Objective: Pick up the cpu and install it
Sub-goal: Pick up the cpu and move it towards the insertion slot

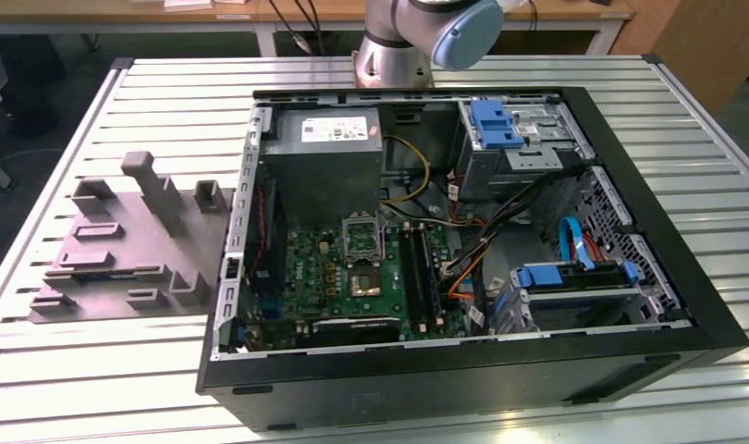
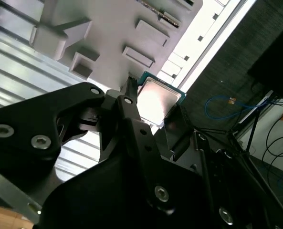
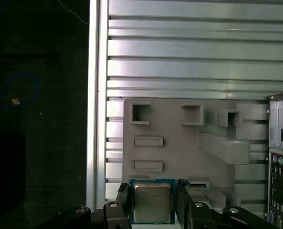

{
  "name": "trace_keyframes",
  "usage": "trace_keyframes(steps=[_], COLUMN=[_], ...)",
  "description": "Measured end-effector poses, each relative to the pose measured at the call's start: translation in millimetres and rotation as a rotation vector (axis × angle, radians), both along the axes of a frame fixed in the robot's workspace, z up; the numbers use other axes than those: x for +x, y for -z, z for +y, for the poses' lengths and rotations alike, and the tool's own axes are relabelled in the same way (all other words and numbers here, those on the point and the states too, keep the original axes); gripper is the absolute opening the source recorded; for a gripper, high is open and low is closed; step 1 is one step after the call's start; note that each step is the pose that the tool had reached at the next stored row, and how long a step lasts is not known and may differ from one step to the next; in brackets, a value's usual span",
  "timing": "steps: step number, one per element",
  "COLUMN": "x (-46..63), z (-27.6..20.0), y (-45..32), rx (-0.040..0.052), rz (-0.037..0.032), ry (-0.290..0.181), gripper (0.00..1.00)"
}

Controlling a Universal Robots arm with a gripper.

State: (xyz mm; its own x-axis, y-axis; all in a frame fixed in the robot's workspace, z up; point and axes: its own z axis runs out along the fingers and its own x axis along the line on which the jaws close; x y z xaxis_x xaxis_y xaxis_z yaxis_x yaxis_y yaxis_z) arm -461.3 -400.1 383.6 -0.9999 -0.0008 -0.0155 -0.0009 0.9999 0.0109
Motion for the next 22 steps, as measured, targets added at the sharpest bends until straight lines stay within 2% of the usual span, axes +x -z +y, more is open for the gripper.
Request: trace_keyframes(steps=[10, 22], x=[0.0, 0.4], z=[0.1, 0.1], y=[-34.6, -36.4], rx=[-0.0001, -0.0002], rz=[0.0001, 0.0003], ry=[0.000, 0.000], gripper=[0.47, 0.47])
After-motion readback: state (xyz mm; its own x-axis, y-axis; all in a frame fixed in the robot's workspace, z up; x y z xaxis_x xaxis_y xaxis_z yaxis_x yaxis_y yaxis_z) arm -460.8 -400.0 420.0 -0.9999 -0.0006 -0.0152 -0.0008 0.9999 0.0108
